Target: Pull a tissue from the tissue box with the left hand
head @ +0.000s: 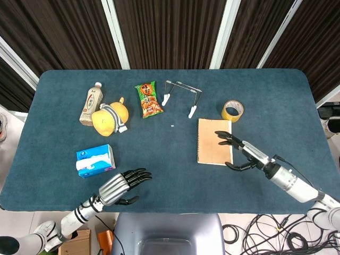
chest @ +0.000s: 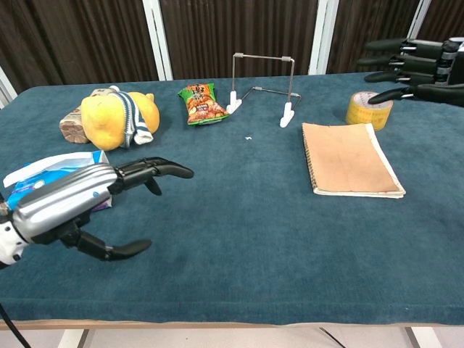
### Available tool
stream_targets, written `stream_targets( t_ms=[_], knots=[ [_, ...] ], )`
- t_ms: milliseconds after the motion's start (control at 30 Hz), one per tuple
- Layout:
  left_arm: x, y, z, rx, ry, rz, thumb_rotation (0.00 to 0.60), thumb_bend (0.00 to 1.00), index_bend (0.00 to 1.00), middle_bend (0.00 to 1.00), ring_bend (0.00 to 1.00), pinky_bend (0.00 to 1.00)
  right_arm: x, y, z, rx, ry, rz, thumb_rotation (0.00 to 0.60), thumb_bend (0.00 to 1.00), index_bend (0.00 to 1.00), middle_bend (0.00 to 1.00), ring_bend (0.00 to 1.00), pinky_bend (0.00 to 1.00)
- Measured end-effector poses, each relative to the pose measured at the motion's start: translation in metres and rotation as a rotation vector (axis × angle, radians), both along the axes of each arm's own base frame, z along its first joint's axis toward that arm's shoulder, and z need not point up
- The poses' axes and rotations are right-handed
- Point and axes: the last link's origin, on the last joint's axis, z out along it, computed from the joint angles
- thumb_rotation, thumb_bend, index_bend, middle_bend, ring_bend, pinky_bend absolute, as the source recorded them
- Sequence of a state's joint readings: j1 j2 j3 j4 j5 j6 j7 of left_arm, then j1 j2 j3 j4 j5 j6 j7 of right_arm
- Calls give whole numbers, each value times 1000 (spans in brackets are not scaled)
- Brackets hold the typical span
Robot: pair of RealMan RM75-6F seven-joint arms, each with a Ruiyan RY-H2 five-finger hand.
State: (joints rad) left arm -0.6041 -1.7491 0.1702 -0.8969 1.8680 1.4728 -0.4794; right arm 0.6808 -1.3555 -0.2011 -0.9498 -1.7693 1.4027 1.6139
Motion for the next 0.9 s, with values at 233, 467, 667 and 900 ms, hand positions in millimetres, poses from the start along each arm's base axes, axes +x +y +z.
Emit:
stream_targets(
  t_ms=[233, 467, 667, 900],
  knots=[
    [-23, 15, 39, 191, 122, 43, 600, 366, 157, 187, 127, 327, -16, 28, 15, -372, 286, 49, 600, 325, 58, 0, 0, 138],
    [-50, 19, 87, 400, 286, 158, 600, 365, 166, 214, 164, 333, -42, 87, 43, -644, 521, -89, 600, 326, 57, 0, 0, 140],
    [-63, 11, 108, 521, 417, 261, 600, 365, 187, 207, 164, 339, -58, 125, 54, -753, 740, -181, 600, 290, 41, 0, 0, 142],
    [-72, 3, 114, 587, 538, 382, 600, 365, 216, 213, 163, 343, -74, 155, 54, -808, 930, -245, 600, 271, 36, 0, 0, 142]
  ],
)
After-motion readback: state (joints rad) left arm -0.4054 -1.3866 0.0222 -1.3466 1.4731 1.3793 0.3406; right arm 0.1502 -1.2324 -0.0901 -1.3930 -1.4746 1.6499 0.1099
